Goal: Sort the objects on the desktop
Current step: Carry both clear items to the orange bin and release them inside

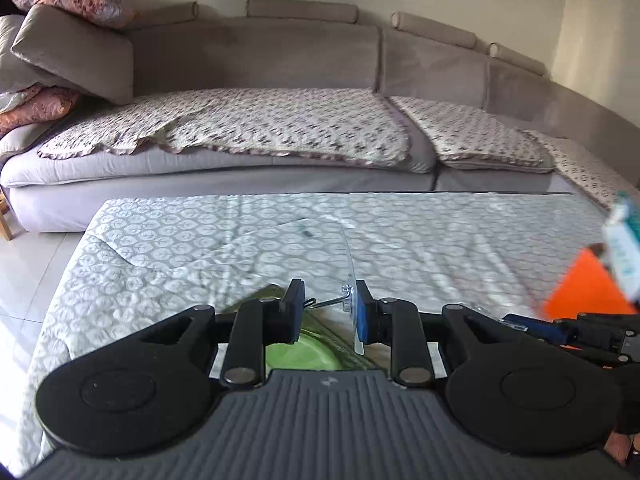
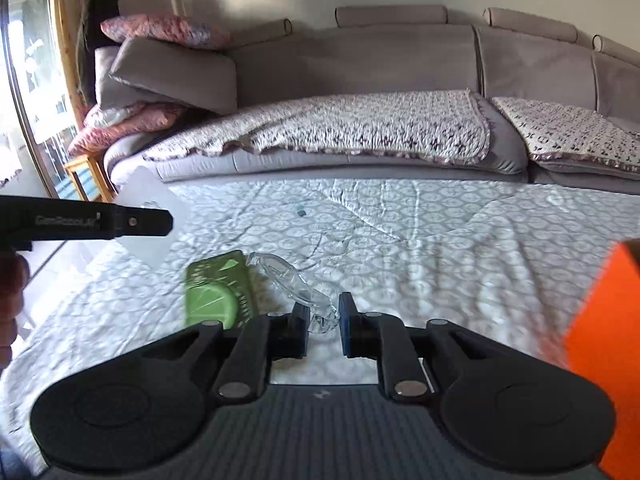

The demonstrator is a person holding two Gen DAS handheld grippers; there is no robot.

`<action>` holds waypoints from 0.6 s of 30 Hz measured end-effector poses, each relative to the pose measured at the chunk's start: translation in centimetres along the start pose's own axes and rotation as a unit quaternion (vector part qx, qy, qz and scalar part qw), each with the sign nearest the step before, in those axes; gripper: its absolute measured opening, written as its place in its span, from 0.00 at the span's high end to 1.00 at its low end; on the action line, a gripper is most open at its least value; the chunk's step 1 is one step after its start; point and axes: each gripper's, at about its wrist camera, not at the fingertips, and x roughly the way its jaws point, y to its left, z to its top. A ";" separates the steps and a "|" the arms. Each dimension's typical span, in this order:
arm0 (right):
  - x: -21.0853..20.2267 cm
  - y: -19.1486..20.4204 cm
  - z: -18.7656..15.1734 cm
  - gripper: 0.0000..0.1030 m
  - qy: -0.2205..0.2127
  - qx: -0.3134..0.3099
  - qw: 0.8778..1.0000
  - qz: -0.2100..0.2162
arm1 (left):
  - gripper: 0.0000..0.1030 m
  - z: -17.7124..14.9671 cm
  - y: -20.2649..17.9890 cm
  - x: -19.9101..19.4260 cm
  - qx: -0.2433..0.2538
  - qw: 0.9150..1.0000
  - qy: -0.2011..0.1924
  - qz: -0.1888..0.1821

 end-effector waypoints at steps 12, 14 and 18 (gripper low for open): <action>-11.0 -6.8 -1.5 0.87 -0.063 0.038 0.997 -0.036 | 0.75 1.0 -8.8 -3.8 0.044 0.997 -0.028 -0.061; -12.5 -8.4 -1.9 0.87 -0.072 0.042 0.995 -0.049 | 0.75 0.8 -10.7 -3.7 0.052 0.995 -0.028 -0.082; -15.2 -11.5 -2.8 0.87 -0.086 0.054 0.992 -0.080 | 0.75 1.0 -14.4 -2.9 0.069 0.989 -0.025 -0.125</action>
